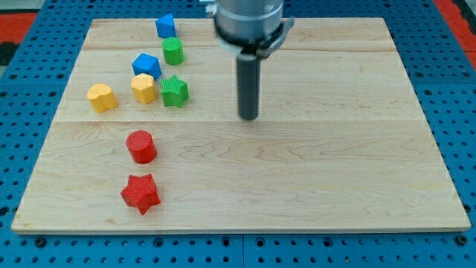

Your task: Move the green star above the red circle

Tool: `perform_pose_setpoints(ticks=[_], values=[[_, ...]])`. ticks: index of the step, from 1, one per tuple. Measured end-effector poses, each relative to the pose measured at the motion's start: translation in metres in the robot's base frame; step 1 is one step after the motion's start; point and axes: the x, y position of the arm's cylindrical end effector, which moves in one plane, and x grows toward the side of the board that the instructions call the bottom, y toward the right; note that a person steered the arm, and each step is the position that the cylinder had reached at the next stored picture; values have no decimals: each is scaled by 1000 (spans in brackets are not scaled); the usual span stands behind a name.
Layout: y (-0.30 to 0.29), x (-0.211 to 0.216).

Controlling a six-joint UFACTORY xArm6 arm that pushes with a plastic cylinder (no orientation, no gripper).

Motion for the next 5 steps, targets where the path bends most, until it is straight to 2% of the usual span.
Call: perform_pose_setpoints(ticks=[1,2,3,5], values=[[16,-68],[15,-91],[11,-91],[-61,-86]])
